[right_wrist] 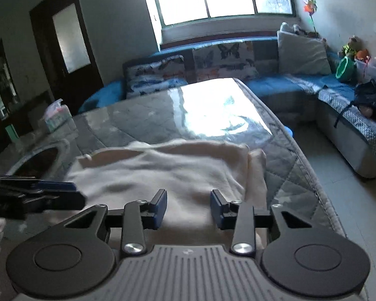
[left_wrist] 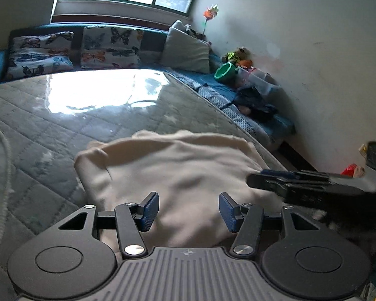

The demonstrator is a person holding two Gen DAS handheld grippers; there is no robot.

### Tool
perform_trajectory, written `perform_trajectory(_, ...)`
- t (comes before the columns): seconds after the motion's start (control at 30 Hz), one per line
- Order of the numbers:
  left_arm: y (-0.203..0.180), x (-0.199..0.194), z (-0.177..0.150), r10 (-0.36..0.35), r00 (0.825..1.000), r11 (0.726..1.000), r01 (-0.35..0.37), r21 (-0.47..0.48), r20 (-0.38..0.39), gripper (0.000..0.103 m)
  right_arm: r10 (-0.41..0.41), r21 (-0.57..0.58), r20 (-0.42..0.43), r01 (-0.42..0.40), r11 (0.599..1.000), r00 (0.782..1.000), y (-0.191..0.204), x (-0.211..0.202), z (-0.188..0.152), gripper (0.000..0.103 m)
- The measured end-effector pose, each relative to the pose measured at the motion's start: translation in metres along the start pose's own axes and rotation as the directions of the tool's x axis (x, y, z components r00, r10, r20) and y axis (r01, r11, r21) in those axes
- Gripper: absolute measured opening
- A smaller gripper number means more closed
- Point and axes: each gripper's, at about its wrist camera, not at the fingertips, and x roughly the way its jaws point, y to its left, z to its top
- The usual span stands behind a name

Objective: Fold clothes

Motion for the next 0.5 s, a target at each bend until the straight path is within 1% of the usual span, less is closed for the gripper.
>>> perform_trajectory(0.07,-0.001,0.002,-0.003,-0.006,1.0,1.0,0.006,0.005,-0.007,0.057,-0.007,0.014,-0.002,0.007,1.0,1.0,-0.005,0.003,-0.002,0.028)
perform_trajectory(0.13,-0.002,0.005,-0.007,-0.013,1.0,1.0,0.013,0.009,-0.014,0.056,-0.01,0.03,0.0,0.01,1.0,1.0,-0.008,0.006,-0.002,0.024)
perform_trajectory(0.3,-0.005,0.011,-0.015,-0.028,0.999,0.999,0.029,0.02,-0.032,0.057,-0.028,-0.022,0.007,0.028,0.999,1.0,-0.003,0.023,0.014,0.025)
perform_trajectory(0.5,-0.005,0.009,-0.017,-0.027,0.999,0.999,0.028,0.028,-0.03,0.057,-0.056,-0.075,0.008,0.056,0.996,0.998,0.001,0.047,0.033,0.025)
